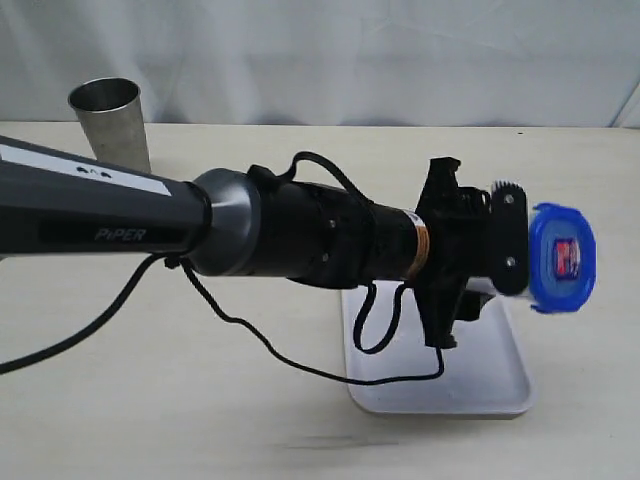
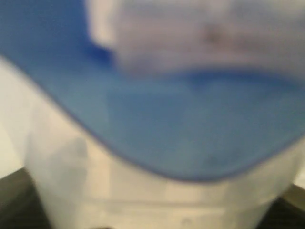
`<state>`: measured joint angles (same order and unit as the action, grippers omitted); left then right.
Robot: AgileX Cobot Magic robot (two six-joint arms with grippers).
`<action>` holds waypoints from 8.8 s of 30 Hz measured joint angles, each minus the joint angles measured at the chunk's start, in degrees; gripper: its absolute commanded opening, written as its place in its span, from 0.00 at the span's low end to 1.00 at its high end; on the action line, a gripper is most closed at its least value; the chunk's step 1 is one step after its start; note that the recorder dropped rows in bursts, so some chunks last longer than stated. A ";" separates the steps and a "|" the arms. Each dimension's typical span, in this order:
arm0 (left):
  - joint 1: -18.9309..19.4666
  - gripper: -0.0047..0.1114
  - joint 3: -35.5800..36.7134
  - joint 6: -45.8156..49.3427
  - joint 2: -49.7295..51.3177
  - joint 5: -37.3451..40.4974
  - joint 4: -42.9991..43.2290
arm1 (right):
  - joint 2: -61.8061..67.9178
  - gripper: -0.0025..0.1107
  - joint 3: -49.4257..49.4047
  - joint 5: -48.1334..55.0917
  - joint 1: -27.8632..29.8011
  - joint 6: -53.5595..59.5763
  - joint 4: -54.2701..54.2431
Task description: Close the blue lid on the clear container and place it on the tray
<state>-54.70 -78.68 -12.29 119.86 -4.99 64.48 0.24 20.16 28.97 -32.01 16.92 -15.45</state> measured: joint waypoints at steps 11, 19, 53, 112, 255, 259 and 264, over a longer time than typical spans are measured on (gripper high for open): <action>6.84 0.04 -0.08 -15.95 4.73 -28.47 -16.08 | 0.00 0.06 0.00 0.00 0.00 0.00 0.00; 6.87 0.04 -0.08 -16.16 11.43 -40.59 -26.12 | 0.00 0.06 0.00 0.00 0.00 0.00 0.00; 6.87 0.04 -0.08 -10.29 14.76 -36.22 -28.50 | 0.00 0.06 0.00 0.00 0.00 0.00 0.00; 6.87 0.88 -0.08 -9.50 14.08 -34.33 -21.42 | 0.00 0.06 0.00 0.00 0.00 0.00 0.00; 43.39 0.95 65.17 16.43 -119.12 19.95 -68.55 | 0.00 0.06 0.00 0.11 0.00 0.00 0.04; 44.22 0.95 69.00 15.94 -119.63 17.26 -67.44 | 0.00 0.06 0.00 0.11 0.00 0.00 0.04; 47.18 0.95 72.29 15.69 -119.73 14.44 -67.07 | 0.00 0.06 0.00 0.11 0.00 0.00 0.04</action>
<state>-7.51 -6.38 3.41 0.13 9.45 -2.59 0.24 20.16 29.08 -32.01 16.92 -15.42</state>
